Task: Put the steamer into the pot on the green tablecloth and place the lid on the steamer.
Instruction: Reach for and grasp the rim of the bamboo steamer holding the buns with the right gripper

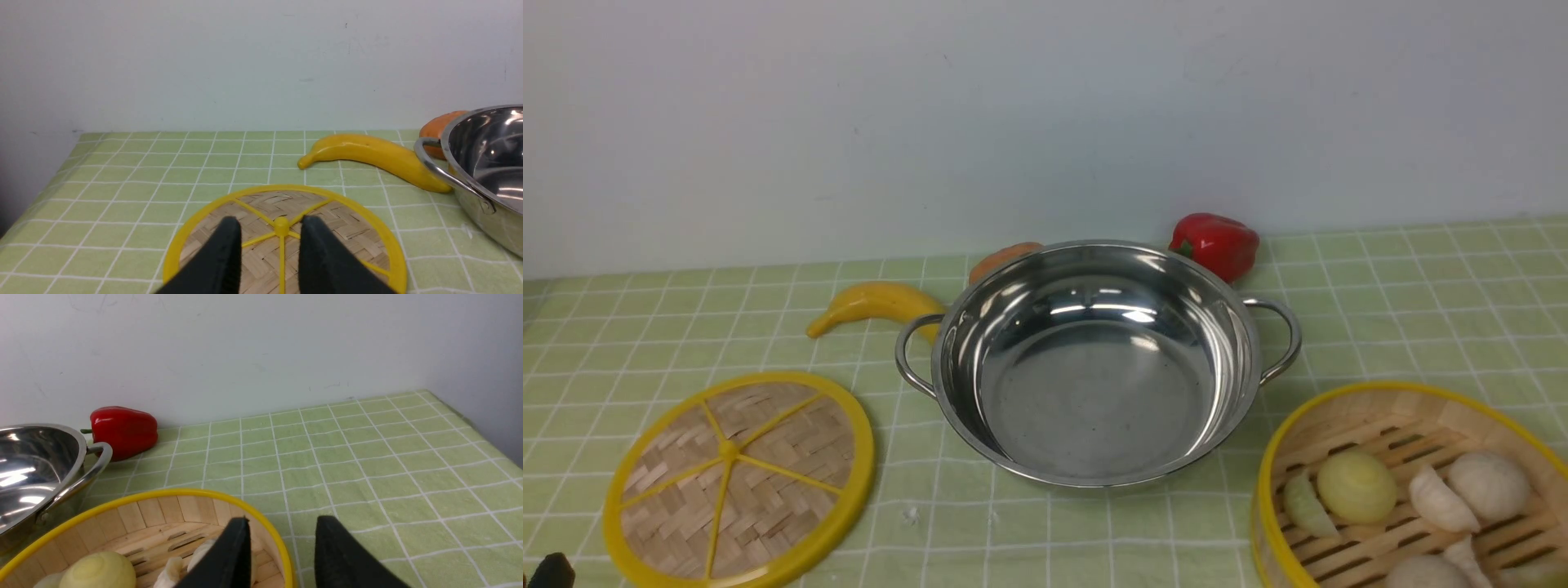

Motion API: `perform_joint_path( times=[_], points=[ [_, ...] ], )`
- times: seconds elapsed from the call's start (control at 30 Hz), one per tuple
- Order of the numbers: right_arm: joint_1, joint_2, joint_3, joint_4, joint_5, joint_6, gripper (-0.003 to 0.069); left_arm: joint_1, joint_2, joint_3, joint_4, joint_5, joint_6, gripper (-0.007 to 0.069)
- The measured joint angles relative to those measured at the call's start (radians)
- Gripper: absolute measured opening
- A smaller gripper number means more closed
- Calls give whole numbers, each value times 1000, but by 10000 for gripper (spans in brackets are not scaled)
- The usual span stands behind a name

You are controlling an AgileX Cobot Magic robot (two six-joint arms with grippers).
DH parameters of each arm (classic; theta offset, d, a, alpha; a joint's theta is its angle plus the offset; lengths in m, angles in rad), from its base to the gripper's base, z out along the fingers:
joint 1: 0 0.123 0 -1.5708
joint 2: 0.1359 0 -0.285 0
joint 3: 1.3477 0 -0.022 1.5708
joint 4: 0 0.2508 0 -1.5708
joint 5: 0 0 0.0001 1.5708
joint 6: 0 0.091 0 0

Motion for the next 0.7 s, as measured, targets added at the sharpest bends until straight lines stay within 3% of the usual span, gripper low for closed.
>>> perform_joint_path(
  times=[0.2, 0.3, 0.4, 0.53, 0.7],
  points=[
    [0, 0, 0, -4, 0, 1, 243, 0, 0, 0, -8, 0, -7, 201],
    [0, 0, 0, 49, -44, 44, 243, 0, 0, 0, -91, -24, -67, 201],
    [0, 0, 0, 240, -205, 182, 243, 0, 0, 0, -303, -128, -218, 204],
    [0, 0, 0, 386, -362, 254, 243, 0, 0, 0, -443, -191, -301, 212],
    [0, 0, 0, 446, -495, 278, 243, 0, 0, 0, -478, -231, -315, 221]
  ],
)
